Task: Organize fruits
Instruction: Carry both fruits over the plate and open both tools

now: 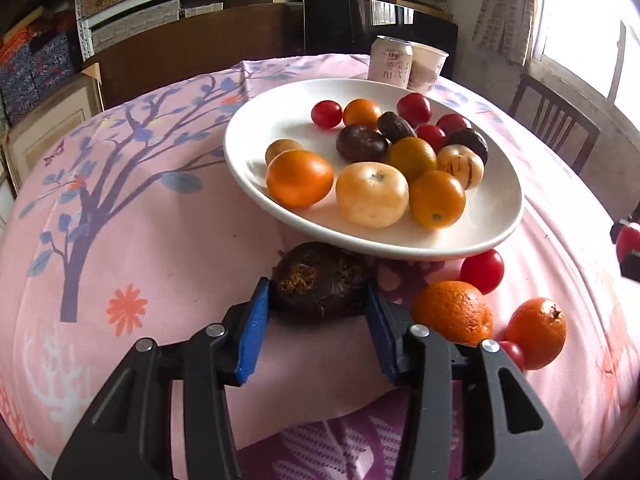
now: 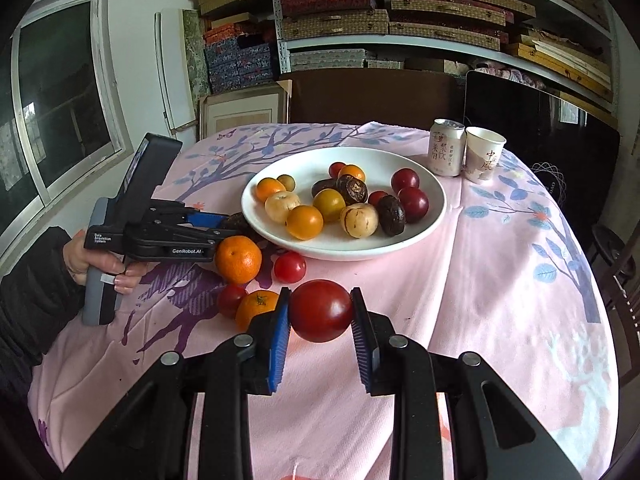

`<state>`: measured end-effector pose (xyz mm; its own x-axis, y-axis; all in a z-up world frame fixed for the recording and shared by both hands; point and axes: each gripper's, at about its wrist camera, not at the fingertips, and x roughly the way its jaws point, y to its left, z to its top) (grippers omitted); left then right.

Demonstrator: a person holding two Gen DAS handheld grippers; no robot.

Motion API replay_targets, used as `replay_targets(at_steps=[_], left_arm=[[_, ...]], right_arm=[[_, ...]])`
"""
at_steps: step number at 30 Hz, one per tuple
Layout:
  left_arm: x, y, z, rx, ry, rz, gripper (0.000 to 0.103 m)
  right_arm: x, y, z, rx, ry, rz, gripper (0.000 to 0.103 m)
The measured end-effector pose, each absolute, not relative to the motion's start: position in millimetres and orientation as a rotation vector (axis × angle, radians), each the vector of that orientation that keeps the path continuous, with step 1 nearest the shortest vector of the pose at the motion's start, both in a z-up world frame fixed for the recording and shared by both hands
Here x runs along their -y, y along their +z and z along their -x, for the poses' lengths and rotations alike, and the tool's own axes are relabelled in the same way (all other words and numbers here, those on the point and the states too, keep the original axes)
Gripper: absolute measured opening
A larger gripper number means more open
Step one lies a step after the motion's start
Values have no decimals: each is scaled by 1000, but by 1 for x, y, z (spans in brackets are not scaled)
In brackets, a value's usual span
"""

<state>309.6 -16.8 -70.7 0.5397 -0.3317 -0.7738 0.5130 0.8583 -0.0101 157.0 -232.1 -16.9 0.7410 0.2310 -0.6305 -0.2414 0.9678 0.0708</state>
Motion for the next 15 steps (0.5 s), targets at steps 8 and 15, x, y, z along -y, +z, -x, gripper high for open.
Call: replay_targets(at_steps=[8, 15], left_arm=[[-7, -29, -307, -795, -474, -132, 45], [15, 12, -330, -705, -456, -108, 45]], right_arm=[[238, 17, -190, -648, 207, 14, 29], [242, 11, -281, -666, 163, -70, 29]])
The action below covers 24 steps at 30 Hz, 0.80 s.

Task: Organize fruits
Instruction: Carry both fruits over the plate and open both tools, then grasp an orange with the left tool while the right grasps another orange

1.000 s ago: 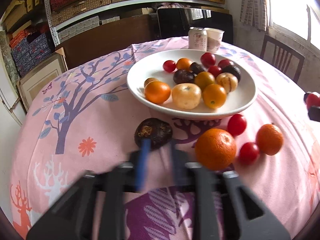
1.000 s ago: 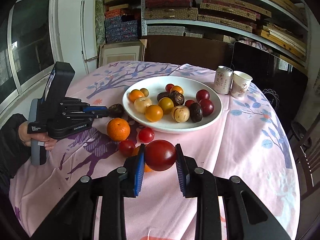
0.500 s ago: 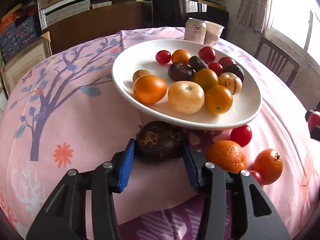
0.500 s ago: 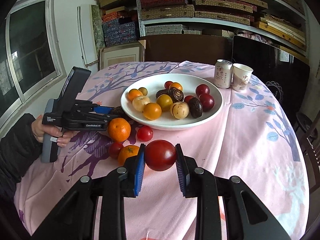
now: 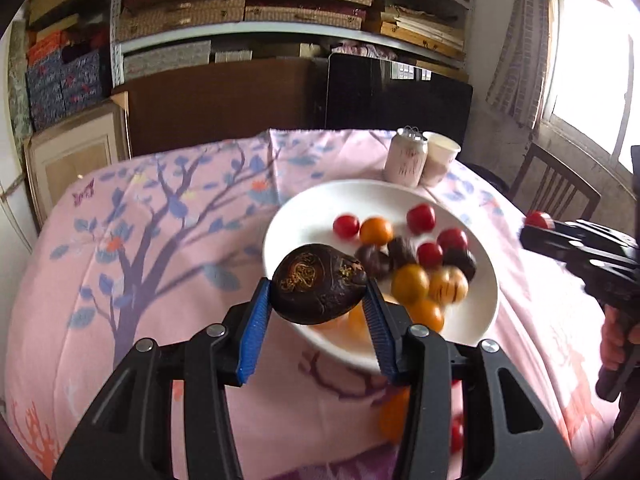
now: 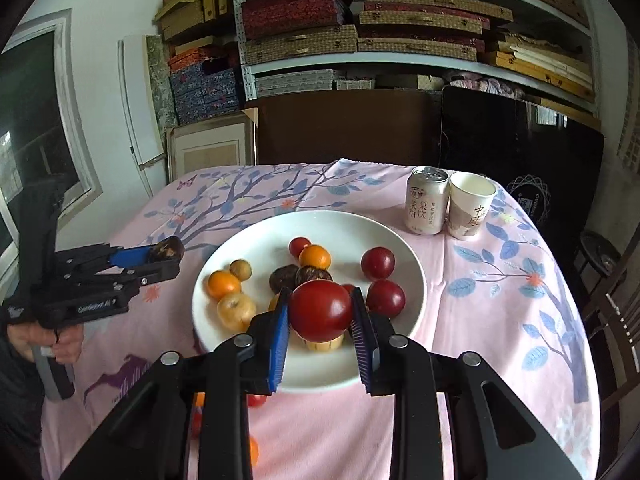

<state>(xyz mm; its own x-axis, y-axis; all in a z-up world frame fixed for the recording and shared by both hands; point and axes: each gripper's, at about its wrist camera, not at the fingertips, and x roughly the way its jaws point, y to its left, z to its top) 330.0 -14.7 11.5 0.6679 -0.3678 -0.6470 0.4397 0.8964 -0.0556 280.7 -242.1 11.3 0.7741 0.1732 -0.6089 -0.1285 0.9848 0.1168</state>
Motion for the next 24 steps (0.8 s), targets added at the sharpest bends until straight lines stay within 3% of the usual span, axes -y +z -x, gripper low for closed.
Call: replay_targets(at_steps=[10, 11, 12, 13, 24], left_arm=[[60, -15, -390, -752, -394, -88, 46], [56, -17, -392, -753, -371, -74, 57], [53, -18, -391, -752, -361, -65, 84], [46, -16, -388, -739, -347, -42, 96], [5, -20, -278, -744, -411, -244, 99]], right_arm=[[231, -20, -377, -793, 147, -85, 31], [232, -23, -378, -806, 152, -72, 39], [233, -24, -377, -803, 130, -52, 80], [238, -24, -371, -779, 94, -34, 100], [245, -39, -217, -792, 241, -27, 99]])
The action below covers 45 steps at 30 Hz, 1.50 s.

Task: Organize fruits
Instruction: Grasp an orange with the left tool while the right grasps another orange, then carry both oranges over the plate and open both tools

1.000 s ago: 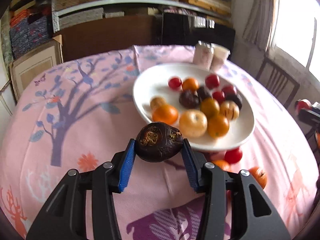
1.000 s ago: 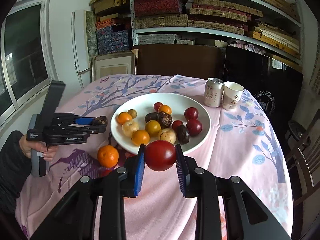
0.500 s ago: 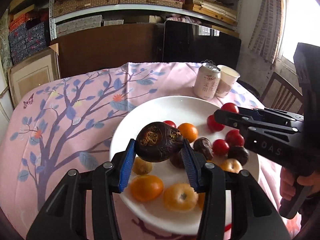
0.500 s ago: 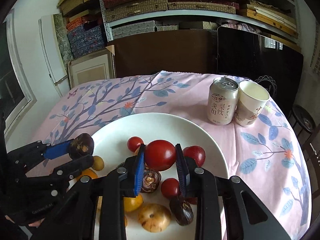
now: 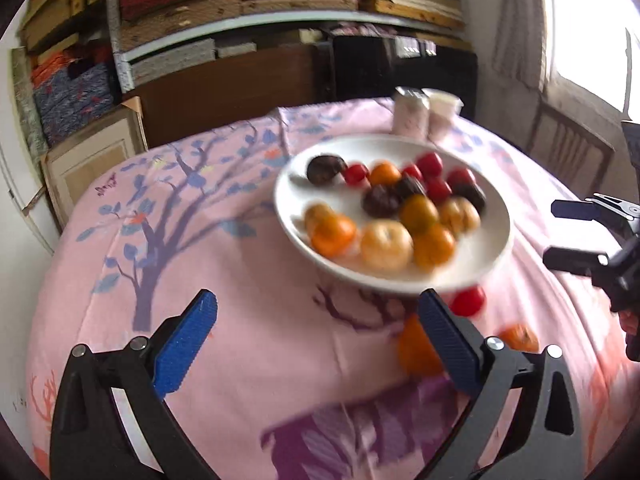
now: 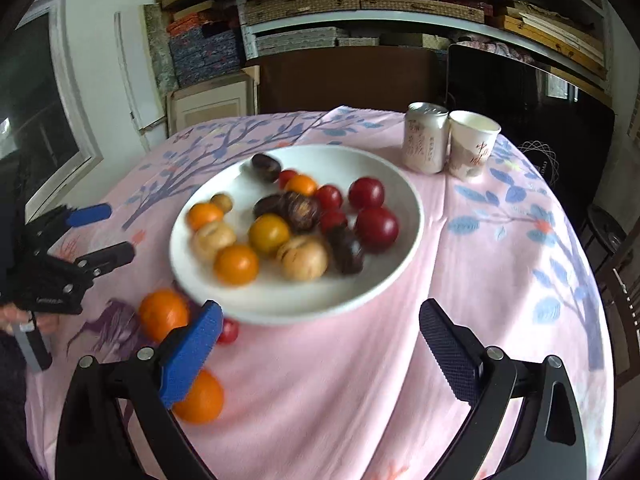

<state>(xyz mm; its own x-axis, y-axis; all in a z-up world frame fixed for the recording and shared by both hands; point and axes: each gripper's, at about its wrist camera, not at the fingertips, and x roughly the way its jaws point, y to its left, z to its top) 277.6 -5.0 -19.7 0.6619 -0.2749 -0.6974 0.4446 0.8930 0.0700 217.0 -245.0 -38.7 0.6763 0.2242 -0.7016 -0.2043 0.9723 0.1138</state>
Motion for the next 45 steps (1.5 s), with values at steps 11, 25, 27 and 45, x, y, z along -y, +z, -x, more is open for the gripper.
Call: replay_targets(at_steps=[11, 25, 27, 45], left_arm=[[33, -54, -270, -846, -519, -215, 99], [44, -49, -258, -848, -679, -204, 39], [42, -40, -255, -822, -682, -202, 39], [58, 22, -345, -688, -605, -108, 38]], right_arm=[[188, -76, -195, -877, 318, 33, 93], [211, -49, -187, -855, 323, -92, 44], [222, -34, -194, -823, 284, -98, 44], [249, -2, -331, -719, 151, -136, 46]])
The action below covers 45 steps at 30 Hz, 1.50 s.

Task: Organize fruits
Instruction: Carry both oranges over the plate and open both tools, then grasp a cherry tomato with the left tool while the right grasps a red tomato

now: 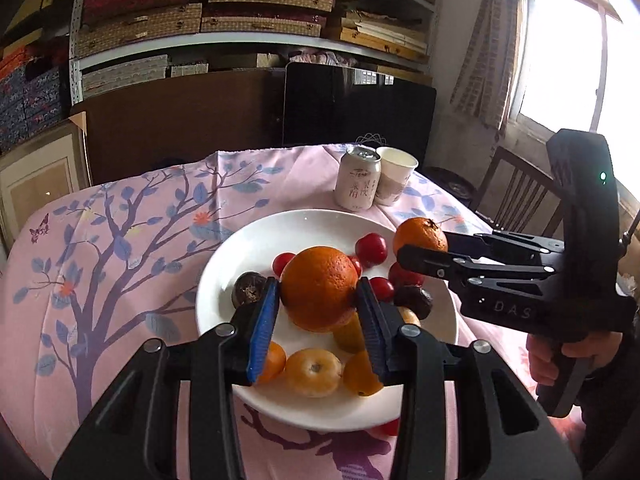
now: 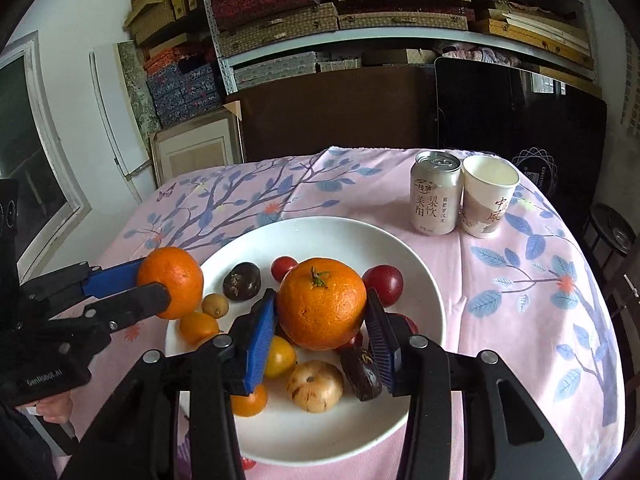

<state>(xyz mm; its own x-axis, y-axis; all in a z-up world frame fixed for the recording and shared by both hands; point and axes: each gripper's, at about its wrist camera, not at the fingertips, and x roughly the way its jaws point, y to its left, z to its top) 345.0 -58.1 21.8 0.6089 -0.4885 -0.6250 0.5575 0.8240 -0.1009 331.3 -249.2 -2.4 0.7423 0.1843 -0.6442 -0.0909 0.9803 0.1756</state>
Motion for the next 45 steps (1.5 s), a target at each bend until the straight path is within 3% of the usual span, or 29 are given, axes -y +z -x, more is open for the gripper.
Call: replay_targets(at_steps=[1, 2, 3, 4, 5, 6, 10, 18, 26, 27, 28, 29, 30, 31, 38, 45], left_arm=[[59, 17, -348, -696, -604, -101, 38], [59, 12, -349, -703, -603, -94, 39], [59, 8, -348, -706, -600, -91, 45], [57, 6, -343, -692, -604, -88, 59], [54, 5, -335, -661, -609, -105, 94], [52, 6, -323, -615, -600, -129, 99], [39, 12, -281, -604, -619, -201, 99], [26, -14, -180, -652, -717, -228, 99], [90, -61, -183, -767, -696, -355, 99], [94, -66, -190, -791, -691, -335, 92], [99, -72, -198, -846, -728, -307, 75], [103, -78, -203, -885, -758, -297, 55], [104, -76, -205, -874, -724, -305, 32], [104, -76, -206, -873, -721, -306, 27], [94, -66, -193, -865, -759, -310, 27], [57, 6, -223, -670, -627, -201, 27]], right_arm=[[248, -5, -333, -719, 153, -137, 54], [249, -6, -332, -714, 153, -140, 69], [252, -7, -328, -698, 130, -144, 100], [253, -6, -322, -679, 109, -140, 99], [255, -5, -315, -678, 102, -113, 99], [256, -4, -307, -675, 99, -82, 99], [252, -3, -257, -664, 106, 27, 99], [224, -38, -236, -920, 172, -126, 99], [192, -59, -268, -1051, 208, -153, 99], [190, -63, -271, -1064, 219, -160, 91], [187, -67, -274, -1074, 224, -148, 60], [186, -71, -276, -1082, 235, -138, 35], [187, -74, -276, -1089, 262, -166, 27], [185, -73, -274, -1081, 265, -148, 27], [196, -44, -252, -1009, 303, -152, 26], [235, 20, -260, -788, 175, -131, 26]])
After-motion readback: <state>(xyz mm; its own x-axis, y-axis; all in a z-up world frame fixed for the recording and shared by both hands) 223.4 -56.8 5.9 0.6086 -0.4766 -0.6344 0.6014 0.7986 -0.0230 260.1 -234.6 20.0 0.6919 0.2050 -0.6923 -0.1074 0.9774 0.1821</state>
